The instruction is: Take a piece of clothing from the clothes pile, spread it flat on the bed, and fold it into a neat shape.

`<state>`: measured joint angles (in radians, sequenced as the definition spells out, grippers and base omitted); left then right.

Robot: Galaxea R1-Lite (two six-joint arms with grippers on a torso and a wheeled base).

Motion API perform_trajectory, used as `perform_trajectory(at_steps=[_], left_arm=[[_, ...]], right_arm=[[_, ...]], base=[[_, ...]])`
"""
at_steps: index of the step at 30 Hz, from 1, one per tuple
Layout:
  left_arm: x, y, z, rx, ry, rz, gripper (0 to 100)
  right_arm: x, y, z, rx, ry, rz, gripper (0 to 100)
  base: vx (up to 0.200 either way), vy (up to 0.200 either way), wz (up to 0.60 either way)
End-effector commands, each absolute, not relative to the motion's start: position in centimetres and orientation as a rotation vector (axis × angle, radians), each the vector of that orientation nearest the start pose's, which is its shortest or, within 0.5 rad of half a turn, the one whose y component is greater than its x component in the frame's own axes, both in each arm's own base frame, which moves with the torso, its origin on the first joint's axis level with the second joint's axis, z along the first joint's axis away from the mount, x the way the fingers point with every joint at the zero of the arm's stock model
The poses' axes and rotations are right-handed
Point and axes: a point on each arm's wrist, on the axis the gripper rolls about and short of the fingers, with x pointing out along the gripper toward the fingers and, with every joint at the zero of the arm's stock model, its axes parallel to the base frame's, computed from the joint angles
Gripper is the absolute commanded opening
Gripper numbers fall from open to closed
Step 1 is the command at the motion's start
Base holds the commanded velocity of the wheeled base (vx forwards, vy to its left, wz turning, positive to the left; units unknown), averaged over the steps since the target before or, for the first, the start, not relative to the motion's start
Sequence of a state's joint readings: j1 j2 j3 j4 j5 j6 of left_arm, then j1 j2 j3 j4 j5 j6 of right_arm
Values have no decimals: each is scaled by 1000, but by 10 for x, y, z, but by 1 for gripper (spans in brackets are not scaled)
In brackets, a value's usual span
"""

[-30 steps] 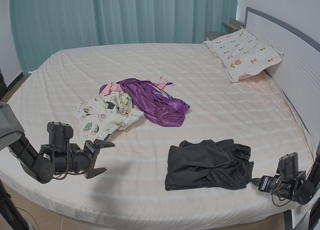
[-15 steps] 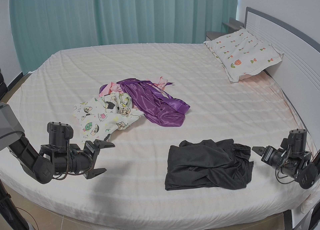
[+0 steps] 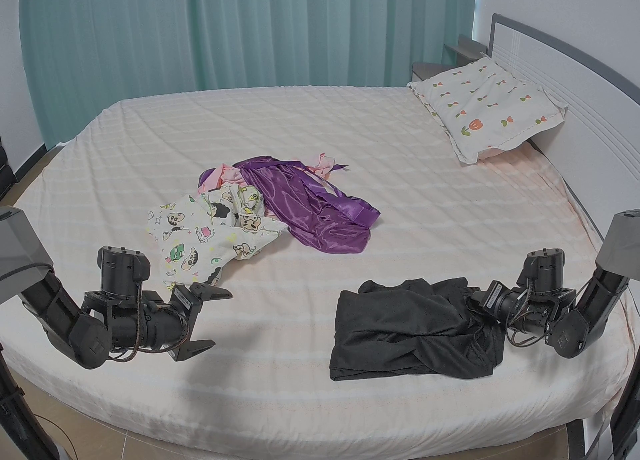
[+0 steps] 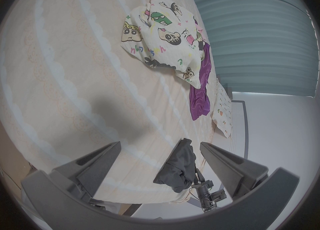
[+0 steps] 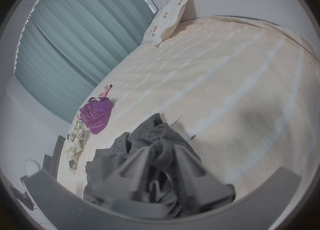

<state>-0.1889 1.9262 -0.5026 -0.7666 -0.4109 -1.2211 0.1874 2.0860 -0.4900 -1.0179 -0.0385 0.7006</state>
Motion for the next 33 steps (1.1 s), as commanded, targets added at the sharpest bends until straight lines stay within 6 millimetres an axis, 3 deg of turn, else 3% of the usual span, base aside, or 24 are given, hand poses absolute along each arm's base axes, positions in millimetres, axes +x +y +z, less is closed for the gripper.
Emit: perform_trajectory(at_steps=[1,12,24,33], left_arm=[[278,-63,55,-1214,944,-93,100],[278,-64,56,-1248,960,-95,100],[280,-64,53,-1248,965,-91,100],[280,-64,53,-1247,966,-91,100]], right_arm=[[310,54,16,616,614,-82,0],[346,16,49,682,415,-118,0],[357,-7,31,757,443,-77,0],[344,-23,17,774,494,-148,0]], base=[[0,0,0],[0,0,0],[0,0,0],[0,0,0]])
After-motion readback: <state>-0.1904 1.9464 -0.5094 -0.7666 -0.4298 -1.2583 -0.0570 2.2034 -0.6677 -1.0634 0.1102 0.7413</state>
